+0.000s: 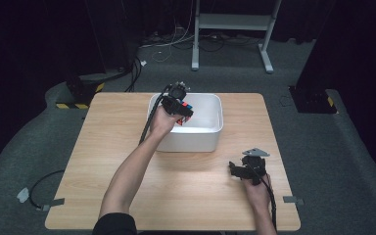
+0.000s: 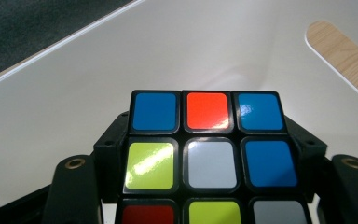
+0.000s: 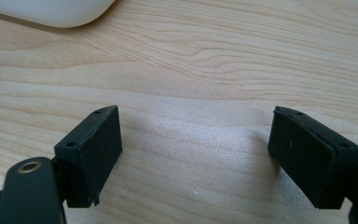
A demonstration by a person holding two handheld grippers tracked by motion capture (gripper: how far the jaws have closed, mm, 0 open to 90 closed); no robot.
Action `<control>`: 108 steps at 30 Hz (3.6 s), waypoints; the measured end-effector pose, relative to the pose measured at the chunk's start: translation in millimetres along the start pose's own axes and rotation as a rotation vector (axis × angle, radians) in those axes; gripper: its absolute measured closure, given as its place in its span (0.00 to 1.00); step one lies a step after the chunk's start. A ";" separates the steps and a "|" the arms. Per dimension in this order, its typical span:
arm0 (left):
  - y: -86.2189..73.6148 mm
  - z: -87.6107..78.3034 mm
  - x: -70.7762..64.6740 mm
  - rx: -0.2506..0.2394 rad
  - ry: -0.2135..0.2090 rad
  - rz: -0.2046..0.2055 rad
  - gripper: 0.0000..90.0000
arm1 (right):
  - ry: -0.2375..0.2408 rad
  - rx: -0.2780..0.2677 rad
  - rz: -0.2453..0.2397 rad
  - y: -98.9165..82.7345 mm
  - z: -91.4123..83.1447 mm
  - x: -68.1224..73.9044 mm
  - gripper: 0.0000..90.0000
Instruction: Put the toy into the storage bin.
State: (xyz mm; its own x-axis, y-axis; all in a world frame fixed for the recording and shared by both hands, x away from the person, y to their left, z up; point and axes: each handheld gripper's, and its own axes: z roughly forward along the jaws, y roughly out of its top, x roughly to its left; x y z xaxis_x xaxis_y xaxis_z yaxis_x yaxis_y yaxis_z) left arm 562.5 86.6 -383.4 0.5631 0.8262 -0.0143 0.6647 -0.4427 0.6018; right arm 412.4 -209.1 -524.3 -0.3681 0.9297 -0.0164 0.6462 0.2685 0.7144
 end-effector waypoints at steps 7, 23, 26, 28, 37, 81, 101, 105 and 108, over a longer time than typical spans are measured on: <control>-1.2 -9.5 -1.8 -0.033 -0.010 0.001 0.38 | 0.002 0.002 0.004 0.1 -0.1 0.3 0.19; -11.1 -15.2 1.3 -0.043 -0.006 -0.012 0.38 | 0.000 0.003 0.001 0.0 -0.2 0.1 0.19; -13.8 -17.2 2.2 -0.052 -0.001 -0.015 0.38 | 0.001 0.003 0.001 0.0 -0.2 0.1 0.19; -15.2 -17.8 3.2 -0.046 -0.002 -0.015 0.38 | 0.000 0.003 0.001 0.0 -0.2 0.1 0.19; -16.7 -24.0 0.2 -0.058 0.009 0.008 0.38 | 0.000 0.003 0.001 0.0 -0.2 0.1 0.19; -42.6 -47.6 -3.7 -0.132 -0.013 0.023 0.38 | 0.001 0.003 0.001 0.0 -0.2 0.0 0.19; -49.5 -58.2 1.4 -0.149 0.015 0.037 0.38 | 0.001 0.003 0.000 0.0 -0.2 0.0 0.19; -55.3 -59.2 4.6 -0.147 0.018 0.028 0.38 | 0.000 0.003 0.000 0.0 -0.2 0.0 0.19; -57.2 -61.9 5.9 -0.156 0.022 0.027 0.38 | 0.001 0.003 0.000 0.0 -0.2 0.0 0.19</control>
State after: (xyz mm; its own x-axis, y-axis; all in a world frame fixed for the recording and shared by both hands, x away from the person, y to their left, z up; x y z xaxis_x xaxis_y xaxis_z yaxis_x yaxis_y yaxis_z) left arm 497.4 138.4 -368.5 0.5674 0.8232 0.0202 0.5645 -0.4067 0.7183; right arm 412.2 -209.1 -524.2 -0.3684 0.9295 -0.0160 0.6481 0.2691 0.7124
